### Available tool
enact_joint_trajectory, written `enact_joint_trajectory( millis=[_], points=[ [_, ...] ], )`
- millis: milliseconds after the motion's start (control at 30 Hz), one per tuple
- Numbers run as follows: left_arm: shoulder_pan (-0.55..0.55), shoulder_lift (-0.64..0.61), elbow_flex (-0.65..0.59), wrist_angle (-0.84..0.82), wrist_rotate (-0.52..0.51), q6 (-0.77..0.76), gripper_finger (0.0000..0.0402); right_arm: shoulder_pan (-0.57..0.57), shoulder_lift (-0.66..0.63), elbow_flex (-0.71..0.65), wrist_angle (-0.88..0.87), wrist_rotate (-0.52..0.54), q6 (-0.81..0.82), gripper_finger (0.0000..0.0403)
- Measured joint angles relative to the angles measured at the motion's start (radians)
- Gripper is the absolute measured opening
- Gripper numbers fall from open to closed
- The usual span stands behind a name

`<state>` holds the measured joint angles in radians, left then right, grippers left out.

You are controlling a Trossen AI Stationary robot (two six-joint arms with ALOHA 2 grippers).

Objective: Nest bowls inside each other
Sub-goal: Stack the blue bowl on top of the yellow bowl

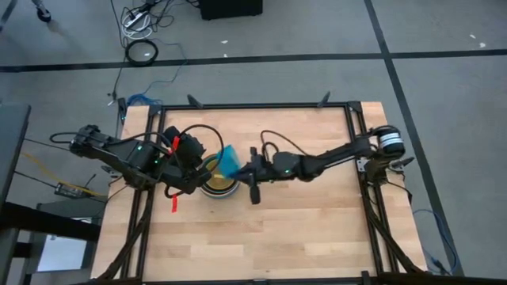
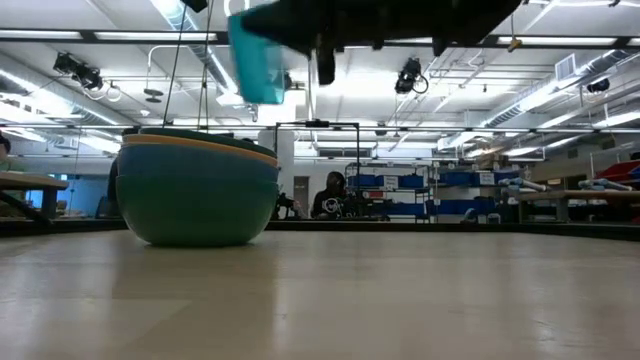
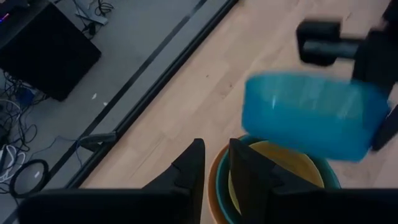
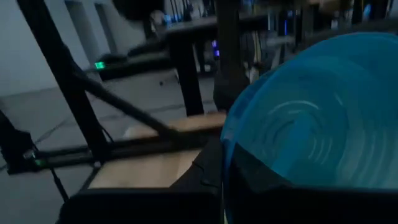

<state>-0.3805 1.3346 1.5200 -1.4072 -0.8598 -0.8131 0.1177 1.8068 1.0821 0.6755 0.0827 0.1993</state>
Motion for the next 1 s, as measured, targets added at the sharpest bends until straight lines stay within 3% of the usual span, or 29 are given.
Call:
enact_joint_trajectory(
  millis=[233,467,800,1000],
  points=[
    [0.0,0.0,0.0,0.001,0.006,0.0,0.0081,-0.006,0.105,0.042,-0.014,-0.026,0.053,0.0],
    [0.0,0.0,0.0,-0.001,0.006,0.0,0.0081,-0.009,0.107,0.042,-0.074,0.001,0.043,0.0006],
    [0.0,0.0,0.0,-0.001,0.006,0.0,0.0081,-0.016,0.104,0.042,-0.078,0.001,0.078,0.0092],
    [0.0,0.0,0.0,-0.001,0.006,0.0,0.0081,-0.008,0.104,0.042,-0.073,0.002,0.069,0.0114]
  ],
)
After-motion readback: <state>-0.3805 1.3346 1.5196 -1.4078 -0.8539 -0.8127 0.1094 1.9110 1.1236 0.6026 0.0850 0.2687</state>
